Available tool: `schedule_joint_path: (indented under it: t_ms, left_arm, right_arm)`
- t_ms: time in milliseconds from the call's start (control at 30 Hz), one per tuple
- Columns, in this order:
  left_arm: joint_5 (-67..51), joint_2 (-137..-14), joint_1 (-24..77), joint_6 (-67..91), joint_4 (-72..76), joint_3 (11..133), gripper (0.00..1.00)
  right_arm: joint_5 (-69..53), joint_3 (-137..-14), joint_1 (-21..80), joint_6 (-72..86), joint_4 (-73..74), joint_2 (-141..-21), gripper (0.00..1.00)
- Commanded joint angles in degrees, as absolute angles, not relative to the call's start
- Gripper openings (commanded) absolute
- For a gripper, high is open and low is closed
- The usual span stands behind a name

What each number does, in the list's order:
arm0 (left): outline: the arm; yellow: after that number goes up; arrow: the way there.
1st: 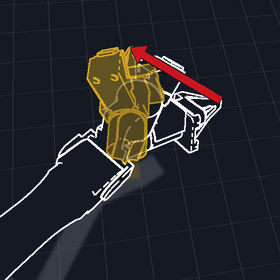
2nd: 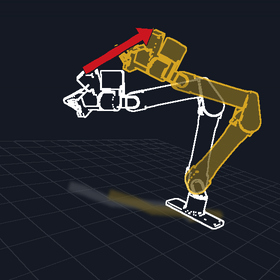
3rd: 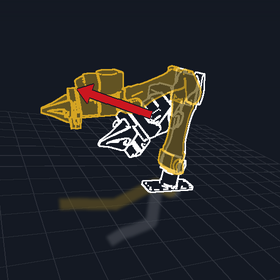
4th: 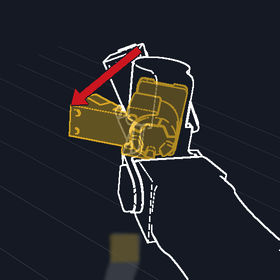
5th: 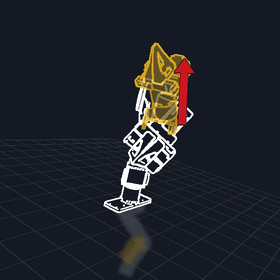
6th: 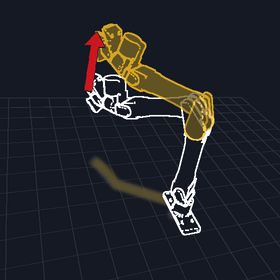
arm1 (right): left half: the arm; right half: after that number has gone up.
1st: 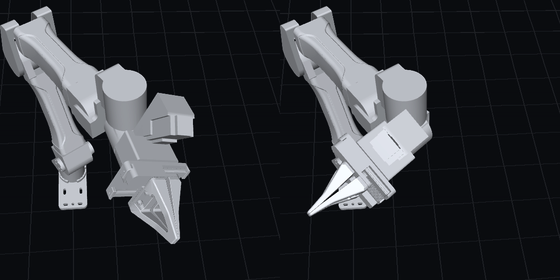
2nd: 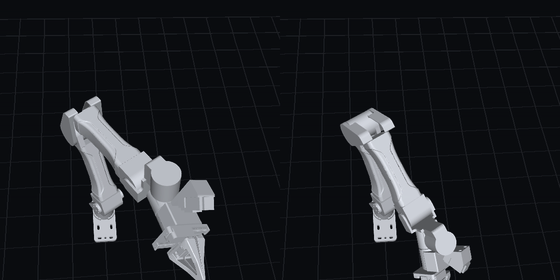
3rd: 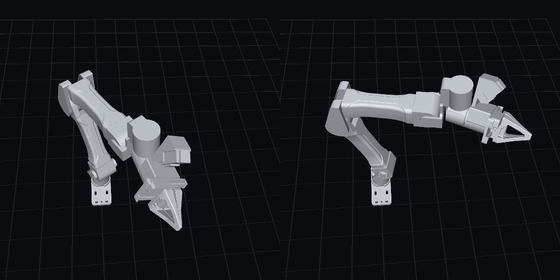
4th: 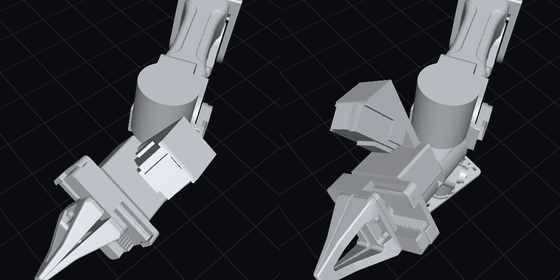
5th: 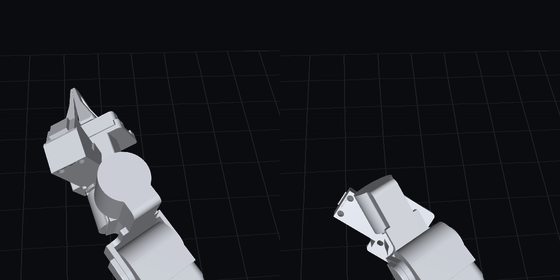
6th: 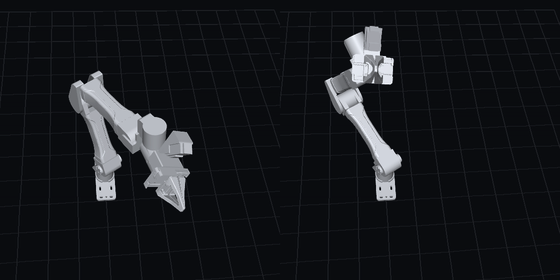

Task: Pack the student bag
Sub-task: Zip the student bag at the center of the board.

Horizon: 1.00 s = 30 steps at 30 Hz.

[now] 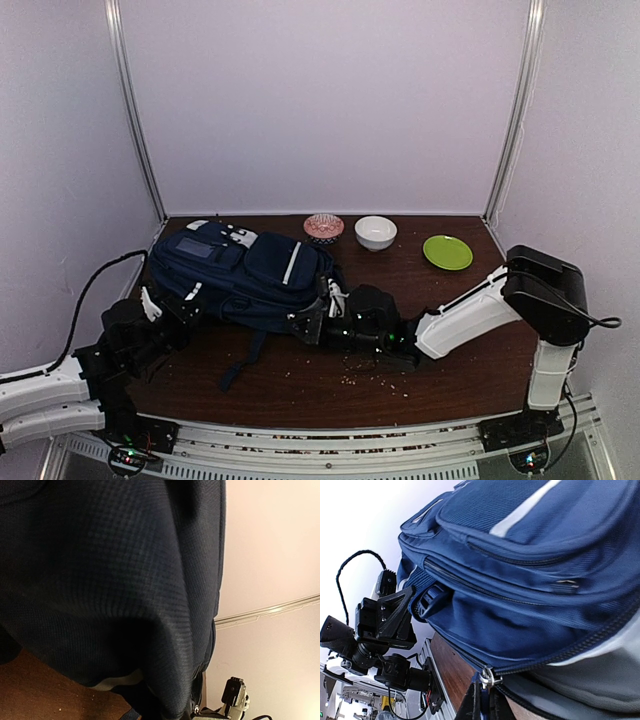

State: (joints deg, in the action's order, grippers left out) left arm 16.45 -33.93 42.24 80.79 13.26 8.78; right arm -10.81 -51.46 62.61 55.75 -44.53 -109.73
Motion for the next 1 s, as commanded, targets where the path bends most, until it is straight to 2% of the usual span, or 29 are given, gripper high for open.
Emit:
schedule_joint_path:
  t_ms: [0,300,433,733,967]
  left_arm:
    - [18.29,-30.30,42.45,81.01,18.43,8.53,0.00]
    - [19.15,-31.51,42.42,79.34,15.45,8.29,0.00]
    - [16.07,-37.95,41.74,76.83,14.00,11.00,0.00]
    - [-1.29,-60.14,34.79,73.05,24.33,17.21,0.00]
    - [-4.00,-62.72,29.78,71.46,25.13,18.41,0.00]
  right_arm:
    - [-6.98,-47.05,61.33,56.28,-45.10,-106.43,0.00]
    - [-5.31,-43.95,60.53,55.55,-40.67,-103.85,0.00]
    - [-4.07,-45.34,61.29,52.73,-33.81,-101.87,0.00]
    - [-0.21,-48.62,64.73,47.19,-21.11,-97.06,0.00]
    - [-0.07,-52.12,66.97,46.34,-18.72,-98.53,0.00]
